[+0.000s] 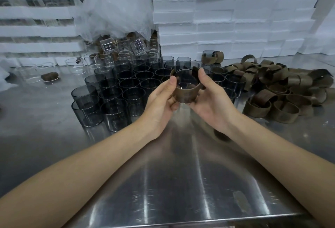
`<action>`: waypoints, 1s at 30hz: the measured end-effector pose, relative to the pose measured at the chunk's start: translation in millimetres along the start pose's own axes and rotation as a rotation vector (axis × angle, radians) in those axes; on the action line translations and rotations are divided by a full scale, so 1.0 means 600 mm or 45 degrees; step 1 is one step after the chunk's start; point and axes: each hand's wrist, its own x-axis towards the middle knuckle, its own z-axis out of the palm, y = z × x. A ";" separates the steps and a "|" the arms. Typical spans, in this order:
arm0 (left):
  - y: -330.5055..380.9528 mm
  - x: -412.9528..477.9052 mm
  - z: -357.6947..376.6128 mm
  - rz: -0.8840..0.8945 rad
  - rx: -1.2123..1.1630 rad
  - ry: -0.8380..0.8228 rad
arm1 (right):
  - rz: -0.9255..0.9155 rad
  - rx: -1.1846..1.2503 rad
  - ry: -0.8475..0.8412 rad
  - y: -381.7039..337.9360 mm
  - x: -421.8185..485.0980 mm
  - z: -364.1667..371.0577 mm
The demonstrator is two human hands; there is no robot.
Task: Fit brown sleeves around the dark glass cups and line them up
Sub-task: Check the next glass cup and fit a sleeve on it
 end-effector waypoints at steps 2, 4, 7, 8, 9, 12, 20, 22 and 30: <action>-0.001 -0.001 0.003 -0.016 -0.052 -0.018 | 0.006 0.054 -0.066 0.001 0.004 -0.004; -0.001 -0.001 0.006 -0.040 -0.115 -0.019 | 0.028 0.104 -0.121 0.001 0.005 -0.004; -0.001 0.000 0.008 -0.072 -0.149 -0.019 | 0.060 0.179 -0.147 -0.001 0.007 -0.004; 0.000 -0.001 0.009 -0.089 -0.158 -0.021 | 0.067 0.200 -0.144 -0.001 0.007 -0.003; 0.001 -0.001 0.009 -0.112 -0.176 -0.017 | 0.073 0.219 -0.138 0.000 0.007 -0.003; 0.001 -0.001 0.009 -0.179 -0.230 -0.010 | 0.101 0.255 -0.090 0.002 0.008 -0.005; 0.005 0.001 0.010 -0.200 -0.224 -0.026 | 0.102 0.335 -0.064 0.006 0.010 -0.007; 0.005 0.000 0.010 -0.194 -0.207 -0.027 | 0.096 0.346 -0.068 0.008 0.010 -0.007; 0.008 0.002 0.010 -0.135 -0.217 -0.042 | 0.073 0.460 -0.129 0.013 0.010 -0.005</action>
